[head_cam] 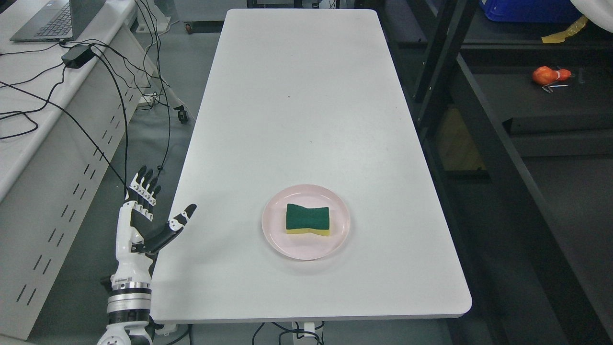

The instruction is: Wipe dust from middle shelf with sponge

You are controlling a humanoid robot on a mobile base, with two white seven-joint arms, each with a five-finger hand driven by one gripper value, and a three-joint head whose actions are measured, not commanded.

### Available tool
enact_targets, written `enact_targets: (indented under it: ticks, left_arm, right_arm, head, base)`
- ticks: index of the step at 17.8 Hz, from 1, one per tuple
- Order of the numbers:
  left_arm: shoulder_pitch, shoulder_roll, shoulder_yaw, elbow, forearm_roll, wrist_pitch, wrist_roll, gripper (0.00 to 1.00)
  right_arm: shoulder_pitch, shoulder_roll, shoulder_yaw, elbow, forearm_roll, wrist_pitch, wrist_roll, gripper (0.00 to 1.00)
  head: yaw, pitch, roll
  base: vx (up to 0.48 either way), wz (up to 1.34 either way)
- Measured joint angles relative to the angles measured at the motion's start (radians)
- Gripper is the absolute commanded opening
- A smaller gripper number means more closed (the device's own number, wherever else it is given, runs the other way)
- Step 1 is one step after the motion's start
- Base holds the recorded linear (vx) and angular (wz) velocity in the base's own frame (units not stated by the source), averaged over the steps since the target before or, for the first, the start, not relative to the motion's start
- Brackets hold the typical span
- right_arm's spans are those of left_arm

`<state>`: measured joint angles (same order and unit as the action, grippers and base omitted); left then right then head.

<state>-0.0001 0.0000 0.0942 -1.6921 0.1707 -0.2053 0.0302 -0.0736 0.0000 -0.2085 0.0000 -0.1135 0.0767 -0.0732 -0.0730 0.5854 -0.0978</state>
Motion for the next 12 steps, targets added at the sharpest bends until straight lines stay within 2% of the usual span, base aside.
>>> enact_targets:
  ticks: [6,10,12]
  left_arm:
    - [0.0,0.001,0.0,-0.004,0.011,-0.031,-0.008,0.99]
    - [-0.012,0.046,-0.004,-0.001,-0.007,-0.074,-0.055,0.98]
    - [-0.044,0.079,-0.01,0.007,-0.076,-0.093,-0.103,0.98]
  right_arm:
    - [0.0,0.0,0.0,0.0,0.0,0.0,0.0,1.0]
    - [0.0,0.0,0.0,0.0,0.0,0.0,0.0,1.0]
    - [0.0,0.0,0.0,0.0,0.0,0.0,0.0,1.0]
  head:
    - [0.0,0.0,0.0]
    - [0.0,0.0,0.0]
    - [0.0,0.0,0.0]
  base:
    - [0.0,0.0]
    - [0.0,0.0]
    - [0.0,0.0]
